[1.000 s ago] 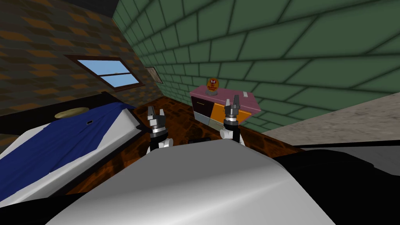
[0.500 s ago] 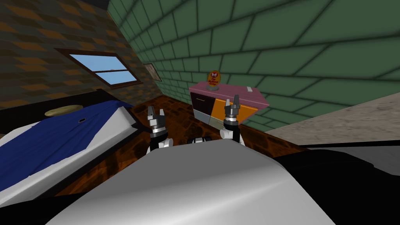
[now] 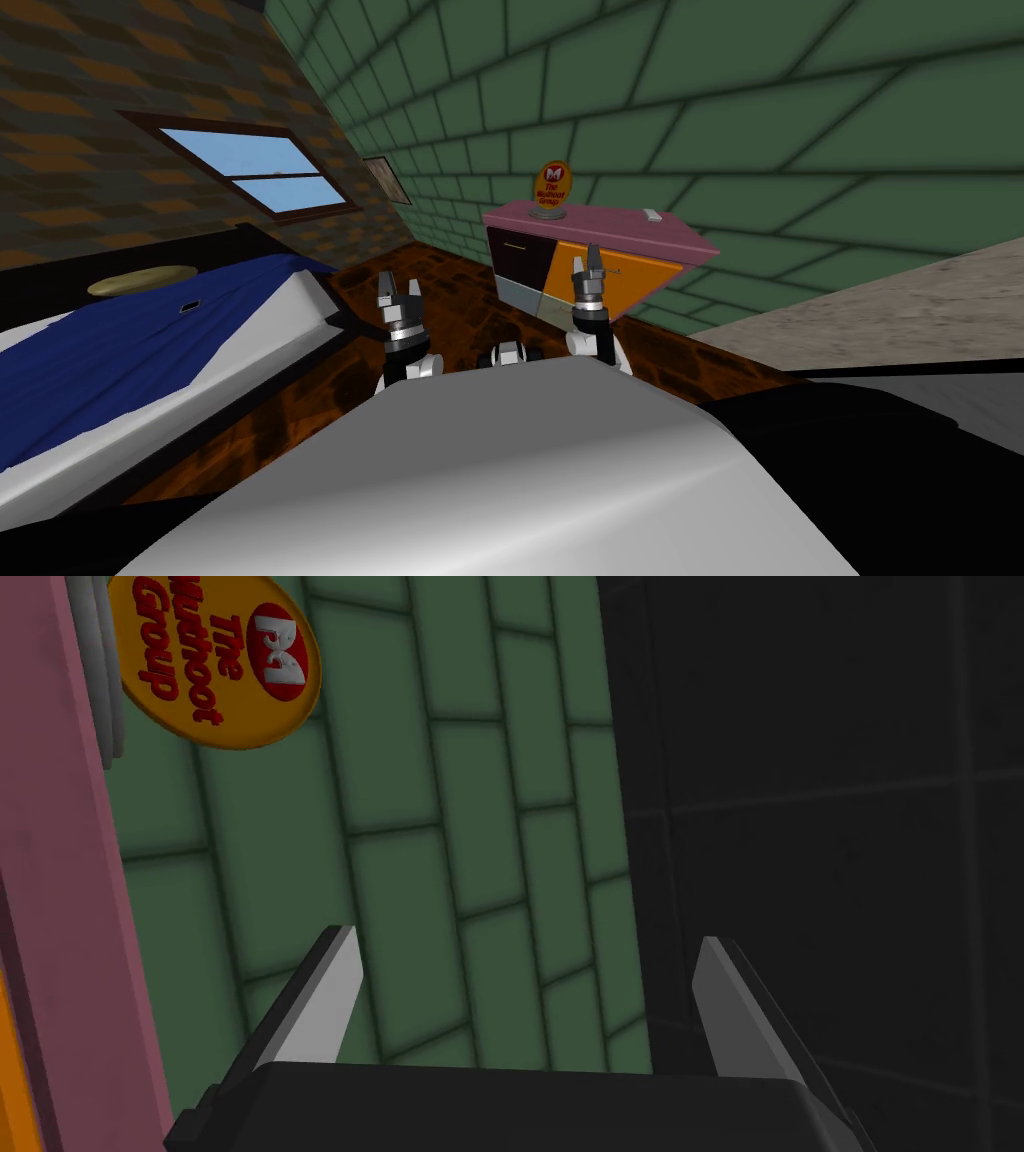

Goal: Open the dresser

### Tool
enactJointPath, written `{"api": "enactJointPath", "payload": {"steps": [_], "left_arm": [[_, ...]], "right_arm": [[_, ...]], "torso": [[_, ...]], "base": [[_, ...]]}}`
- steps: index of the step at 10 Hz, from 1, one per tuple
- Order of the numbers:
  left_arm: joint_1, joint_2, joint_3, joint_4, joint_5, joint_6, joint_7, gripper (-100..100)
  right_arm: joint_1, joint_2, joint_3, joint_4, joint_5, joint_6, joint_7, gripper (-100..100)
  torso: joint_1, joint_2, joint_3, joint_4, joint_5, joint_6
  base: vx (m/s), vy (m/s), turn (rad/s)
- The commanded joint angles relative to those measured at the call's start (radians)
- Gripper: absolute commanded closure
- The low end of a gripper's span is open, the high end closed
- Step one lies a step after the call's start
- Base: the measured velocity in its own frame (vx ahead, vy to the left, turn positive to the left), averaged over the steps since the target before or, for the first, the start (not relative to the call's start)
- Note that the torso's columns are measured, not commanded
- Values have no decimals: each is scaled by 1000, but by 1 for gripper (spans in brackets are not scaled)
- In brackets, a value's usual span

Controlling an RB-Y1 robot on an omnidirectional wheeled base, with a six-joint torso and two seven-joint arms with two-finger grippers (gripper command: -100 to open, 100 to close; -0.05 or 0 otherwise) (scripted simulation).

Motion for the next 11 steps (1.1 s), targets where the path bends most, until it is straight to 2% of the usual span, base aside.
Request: {"api": "enactJointPath", "payload": {"steps": [1, 6, 7, 8, 9, 10, 11], "left_arm": [[0, 0, 0, 0, 0, 0, 0, 0], [0, 0, 0, 0, 0, 0, 0, 0], [0, 0, 0, 0, 0, 0, 0, 0], [0, 0, 0, 0, 0, 0, 0, 0], [0, 0, 0, 0, 0, 0, 0, 0], [0, 0, 0, 0, 0, 0, 0, 0], [0, 0, 0, 0, 0, 0, 0, 0]], "right_arm": [[-15, -38, -16, 21, 80, 53, 29, -100], [-25, -54, -29, 43, 194, 99, 58, -100], [-31, -59, -36, 55, 232, 126, 73, -100], [-31, -59, -36, 55, 248, 126, 73, -100], [-37, -62, -43, 68, 283, 154, 90, -100], [-37, -62, -43, 68, 305, 154, 90, -100], [-44, -64, -50, 82, 338, 184, 107, -100]], "torso": [[-1, 1, 0, 1, 0, 0], [-3, 2, 0, 2, -1, 0], [-2, 3, 0, 2, -1, 0], [-2, 3, 0, 2, -1, 0], [-2, 4, 1, 2, -1, 0], [-2, 3, 1, 2, -1, 0], [-2, 3, 0, 2, -1, 0]], "base": [[67, 108, -23], [55, 62, -13], [52, 67, -18], [42, 59, -12], [41, 74, -23], [48, 73, -10], [57, 96, -17]]}}
